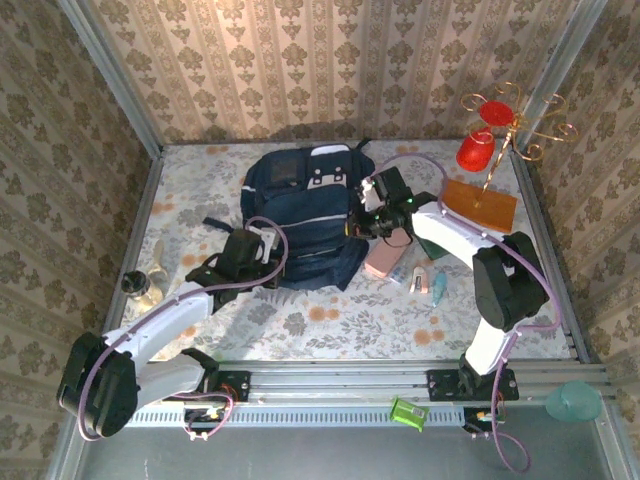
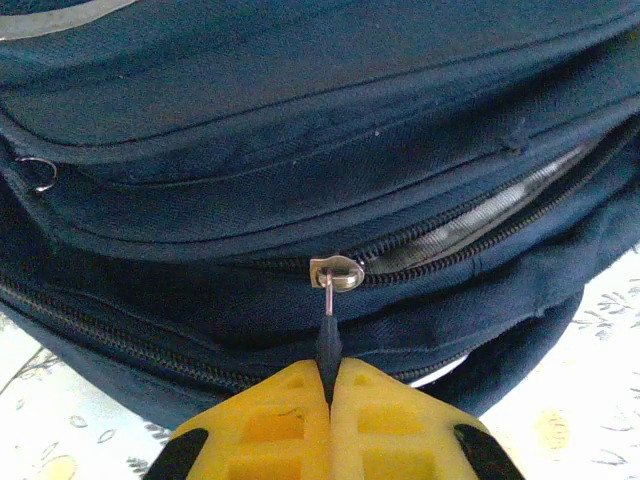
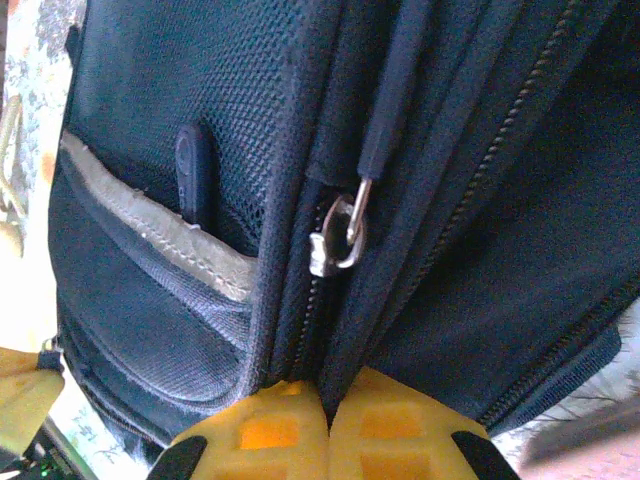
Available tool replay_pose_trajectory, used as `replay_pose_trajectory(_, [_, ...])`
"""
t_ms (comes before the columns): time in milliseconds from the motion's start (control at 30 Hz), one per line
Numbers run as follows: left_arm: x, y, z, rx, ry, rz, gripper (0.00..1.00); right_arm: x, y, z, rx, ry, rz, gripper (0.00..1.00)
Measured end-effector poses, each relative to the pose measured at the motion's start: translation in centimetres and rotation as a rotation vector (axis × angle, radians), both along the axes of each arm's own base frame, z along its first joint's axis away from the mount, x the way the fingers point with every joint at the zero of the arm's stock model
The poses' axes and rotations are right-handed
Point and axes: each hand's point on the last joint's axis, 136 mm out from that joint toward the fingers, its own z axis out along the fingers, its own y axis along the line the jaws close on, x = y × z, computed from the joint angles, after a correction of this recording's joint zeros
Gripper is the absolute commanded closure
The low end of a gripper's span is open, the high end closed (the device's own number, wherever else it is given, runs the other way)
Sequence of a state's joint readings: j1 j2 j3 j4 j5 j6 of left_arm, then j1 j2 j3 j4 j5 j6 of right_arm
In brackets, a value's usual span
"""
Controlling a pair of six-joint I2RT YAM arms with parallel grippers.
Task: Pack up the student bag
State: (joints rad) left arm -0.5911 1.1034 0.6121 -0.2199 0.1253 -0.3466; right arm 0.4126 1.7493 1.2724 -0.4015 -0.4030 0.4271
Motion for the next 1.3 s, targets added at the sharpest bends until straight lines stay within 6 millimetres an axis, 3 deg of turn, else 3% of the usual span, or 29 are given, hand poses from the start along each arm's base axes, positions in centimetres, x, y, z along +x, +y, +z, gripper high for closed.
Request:
replay_pose_trajectory(200, [-0.5, -1.8, 0.4, -0.031, 0.007, -0.048, 1.00, 0.8, -1.3, 0.6, -0.067, -0.024, -0.050, 0.52])
replay_pose_trajectory(333, [-0.7, -2.1, 0.4, -0.036, 0.011, -0.052, 1.00, -1.2, -2.4, 0.6, -0.121, -0.053, -0.097, 0.34])
replay_pose_trajectory(533, [-0.8, -2.2, 0.4, -0.036, 0.011, -0.056, 1.00, -6.5, -0.5, -0.5, -0.066, -0.038, -0.098, 0.21])
replay_pose_trajectory(700, [-0.9, -2.4, 0.4, -0.036, 0.011, -0.062, 1.00, -7.7, 2.1, -2.8, -0.015, 0.018, -0.101, 0.20])
replay_pose_trajectory(833, [-0.9, -2.4, 0.4, -0.033, 0.010, -0.062, 1.00, -6.4, 3.2, -3.1, 0.041, 0.011, -0.145, 0.28])
replay_pose_trajectory(1033, [-0.8, -2.2, 0.5, -0.026, -0.002, -0.053, 1.00, -5.3, 2.8, -3.1, 0.064, -0.001, -0.209, 0.72])
replay_pose_trajectory(1167, [-0.8, -2.1, 0.7, -0.021, -0.010, -0.052, 1.00, -4.9, 1.6, -3.8, 0.057, 0.011, -0.240, 0.86])
replay_pose_trajectory(1300, [-0.8, -1.9, 0.8, -0.016, -0.015, -0.049, 1.00, -4.5, 0.5, -4.1, 0.048, 0.013, -0.260, 0.94])
